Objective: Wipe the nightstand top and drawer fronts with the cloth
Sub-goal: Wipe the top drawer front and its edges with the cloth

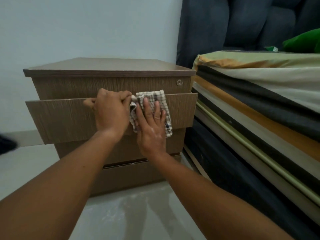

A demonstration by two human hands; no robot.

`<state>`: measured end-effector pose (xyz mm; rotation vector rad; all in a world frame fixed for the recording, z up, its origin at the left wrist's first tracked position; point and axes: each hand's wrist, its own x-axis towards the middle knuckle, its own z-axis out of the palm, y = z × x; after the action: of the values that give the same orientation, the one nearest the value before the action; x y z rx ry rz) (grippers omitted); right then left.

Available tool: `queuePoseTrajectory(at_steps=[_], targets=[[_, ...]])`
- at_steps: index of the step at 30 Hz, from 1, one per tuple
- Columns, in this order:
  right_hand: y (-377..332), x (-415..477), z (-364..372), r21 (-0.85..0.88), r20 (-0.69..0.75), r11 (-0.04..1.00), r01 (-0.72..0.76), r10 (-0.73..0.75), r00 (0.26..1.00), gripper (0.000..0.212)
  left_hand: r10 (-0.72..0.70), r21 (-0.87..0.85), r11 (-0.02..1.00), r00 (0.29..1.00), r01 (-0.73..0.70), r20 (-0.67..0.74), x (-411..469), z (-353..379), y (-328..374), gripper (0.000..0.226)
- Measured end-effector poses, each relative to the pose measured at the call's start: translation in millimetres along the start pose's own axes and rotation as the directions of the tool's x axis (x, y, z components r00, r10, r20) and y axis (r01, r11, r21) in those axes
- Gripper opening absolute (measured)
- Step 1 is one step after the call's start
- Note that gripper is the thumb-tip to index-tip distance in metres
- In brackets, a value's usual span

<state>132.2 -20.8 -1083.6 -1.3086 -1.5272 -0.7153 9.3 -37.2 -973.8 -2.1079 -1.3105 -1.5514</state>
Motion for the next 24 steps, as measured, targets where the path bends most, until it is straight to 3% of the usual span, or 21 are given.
queuePoseTrajectory(at_steps=[4, 6, 11, 15, 18, 20, 22, 24], targets=[[3.0, -42.0, 22.5, -0.111, 0.117, 0.966, 0.233, -0.220, 0.968, 0.076, -0.060, -0.091, 0.994, 0.998, 0.057, -0.023, -0.9, -4.2, -22.0, 0.021], [26.3, -57.4, 14.8, -0.190, 0.150, 0.951, 0.243, -0.217, 0.965, 0.079, -0.071, -0.120, 0.990, 0.997, 0.068, -0.024, -8.8, -0.6, -19.4, 0.021], [54.7, -30.4, -24.1, -0.282, 0.053, 0.958, -0.048, 0.066, 0.996, 0.064, -0.109, -0.138, 0.985, 0.994, 0.106, -0.019, -18.6, 2.9, -3.5, 0.025], [38.9, 28.4, -40.8, -0.150, -0.165, 0.953, -0.263, 0.238, 0.957, 0.055, -0.122, -0.191, 0.975, 0.993, 0.118, -0.009, -14.9, 2.0, -3.2, 0.037], [32.4, 45.1, -43.8, -0.045, -0.314, 0.904, -0.424, 0.390, 0.865, 0.052, -0.135, -0.183, 0.974, 0.991, 0.134, 0.010, -17.8, 4.1, -11.7, 0.048], [29.8, 43.9, -45.1, 0.109, -0.397, 0.831, -0.546, 0.540, 0.742, 0.051, -0.138, -0.188, 0.972, 0.990, 0.138, 0.014, -21.0, 3.7, -14.7, 0.051], [31.4, 33.3, -45.0, 0.302, -0.401, 0.695, -0.653, 0.714, 0.575, 0.051, -0.133, -0.184, 0.974, 0.991, 0.134, 0.019, -24.7, 4.2, -15.6, 0.049], [34.4, 11.0, -45.3, 0.410, -0.337, 0.587, -0.698, 0.809, 0.483, 0.042, -0.131, -0.166, 0.977, 0.991, 0.134, 0.031, -30.7, 7.6, -16.1, 0.049]])
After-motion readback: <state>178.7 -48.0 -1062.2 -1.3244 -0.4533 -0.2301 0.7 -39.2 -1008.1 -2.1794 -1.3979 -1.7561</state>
